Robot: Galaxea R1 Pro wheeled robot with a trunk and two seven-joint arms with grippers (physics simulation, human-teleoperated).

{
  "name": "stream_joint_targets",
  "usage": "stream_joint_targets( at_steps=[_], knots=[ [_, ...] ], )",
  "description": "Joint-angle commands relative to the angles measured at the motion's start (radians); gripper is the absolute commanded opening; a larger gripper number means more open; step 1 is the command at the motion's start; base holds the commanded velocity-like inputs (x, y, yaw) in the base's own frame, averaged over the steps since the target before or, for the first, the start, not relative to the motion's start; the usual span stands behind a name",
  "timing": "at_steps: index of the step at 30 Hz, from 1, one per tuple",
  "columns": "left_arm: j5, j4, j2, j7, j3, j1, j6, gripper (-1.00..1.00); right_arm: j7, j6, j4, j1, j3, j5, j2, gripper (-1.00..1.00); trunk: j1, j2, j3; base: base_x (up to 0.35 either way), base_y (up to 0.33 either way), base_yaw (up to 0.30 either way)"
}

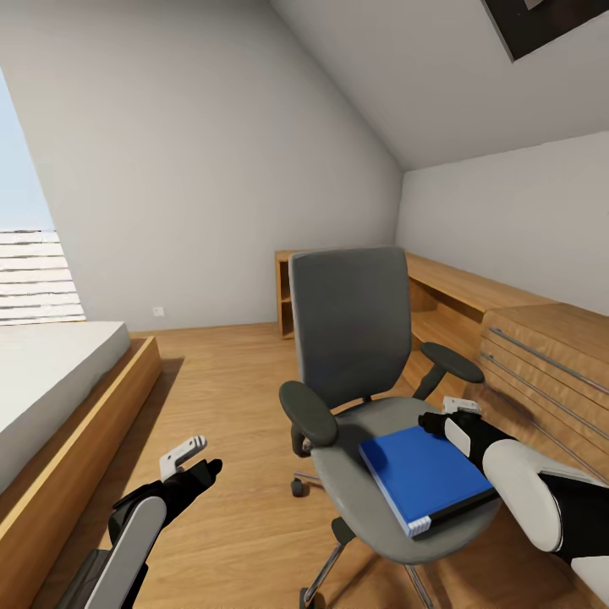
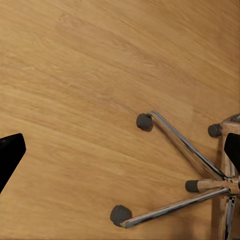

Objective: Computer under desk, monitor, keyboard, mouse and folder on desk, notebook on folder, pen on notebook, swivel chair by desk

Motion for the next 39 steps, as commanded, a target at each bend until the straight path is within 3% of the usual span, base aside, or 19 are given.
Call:
stream_joint_targets(
  at_steps=[1,25,39],
  knots=[
    [0.009,-0.001,0.001,0.010,-0.002,-0.001,-0.001,1.00,-0.002,0.004,0.006,0.000,-0.014,-0.007,0.000,1.00,0.000,0.000,-0.001,0.000,0.000,0.000],
    [0.009,-0.001,0.002,0.010,0.000,-0.001,-0.002,1.00,-0.003,0.003,0.007,0.000,-0.013,-0.007,0.003,1.00,0.000,0.000,-0.001,-0.132,-0.045,0.000],
    [0.009,0.003,0.001,0.010,0.000,-0.001,-0.002,1.00,-0.003,0.003,0.007,0.000,-0.013,-0.007,0.004,1.00,0.000,0.000,-0.001,-0.021,-0.007,0.000]
  ],
)
